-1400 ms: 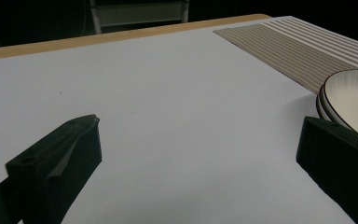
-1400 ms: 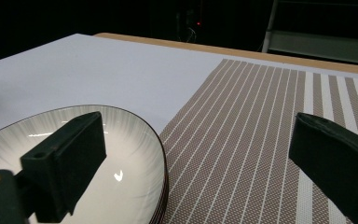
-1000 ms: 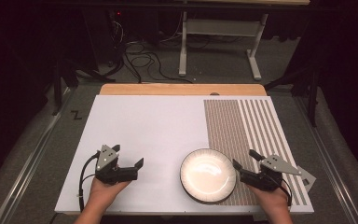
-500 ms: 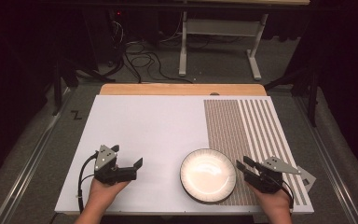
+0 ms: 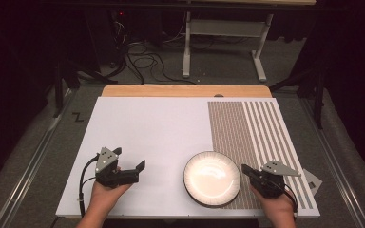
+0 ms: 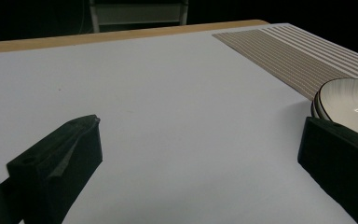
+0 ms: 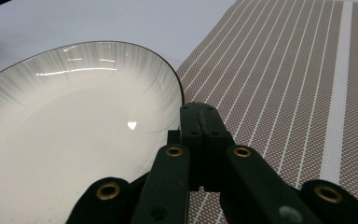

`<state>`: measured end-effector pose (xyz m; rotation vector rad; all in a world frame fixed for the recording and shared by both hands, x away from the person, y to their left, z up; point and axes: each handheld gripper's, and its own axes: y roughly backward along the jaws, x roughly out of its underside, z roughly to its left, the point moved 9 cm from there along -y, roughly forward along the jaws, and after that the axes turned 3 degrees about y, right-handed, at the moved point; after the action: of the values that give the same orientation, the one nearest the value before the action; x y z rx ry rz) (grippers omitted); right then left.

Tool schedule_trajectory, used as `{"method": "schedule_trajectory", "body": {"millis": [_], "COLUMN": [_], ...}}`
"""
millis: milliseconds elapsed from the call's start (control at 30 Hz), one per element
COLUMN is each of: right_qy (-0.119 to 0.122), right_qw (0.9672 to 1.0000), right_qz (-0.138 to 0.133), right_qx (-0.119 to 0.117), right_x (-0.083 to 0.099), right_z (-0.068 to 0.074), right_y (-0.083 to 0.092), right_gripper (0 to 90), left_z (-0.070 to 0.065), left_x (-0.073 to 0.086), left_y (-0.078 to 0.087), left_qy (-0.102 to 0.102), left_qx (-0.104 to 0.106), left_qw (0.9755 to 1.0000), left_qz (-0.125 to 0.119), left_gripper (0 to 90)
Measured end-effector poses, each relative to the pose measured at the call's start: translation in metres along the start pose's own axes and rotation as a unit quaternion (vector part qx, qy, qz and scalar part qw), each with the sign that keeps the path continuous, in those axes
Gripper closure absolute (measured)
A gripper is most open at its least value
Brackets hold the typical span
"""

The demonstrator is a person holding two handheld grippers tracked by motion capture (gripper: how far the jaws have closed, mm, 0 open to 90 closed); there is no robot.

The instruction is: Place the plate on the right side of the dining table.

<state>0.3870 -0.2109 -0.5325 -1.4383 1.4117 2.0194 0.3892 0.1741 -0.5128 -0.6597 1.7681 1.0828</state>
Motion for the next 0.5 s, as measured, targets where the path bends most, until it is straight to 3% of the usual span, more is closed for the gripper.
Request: {"method": "schedule_trajectory", "body": {"millis": [200,500], "right_qy": [-0.002,-0.007], "right_qw": [0.9998,0.9997], "right_qz": [0.015,0.018], "right_qx": [-0.01,-0.016], "right_x": [0.0034,0.0044], "right_z": [0.0036,0.0045], "right_y": [-0.0032,-0.0031], "right_gripper": [90.0,90.0], "left_z": [0.0009,0.0016], "left_x": [-0.0006,-0.0009], "left_y": [0.0005,0.002], "left_qy": [0.001,-0.001], "left_qx": [0.0,-0.001], "left_qw": [1.0,1.0], "left_qz": [-0.001,-0.001], "left_gripper": [0.5,1.2]}}
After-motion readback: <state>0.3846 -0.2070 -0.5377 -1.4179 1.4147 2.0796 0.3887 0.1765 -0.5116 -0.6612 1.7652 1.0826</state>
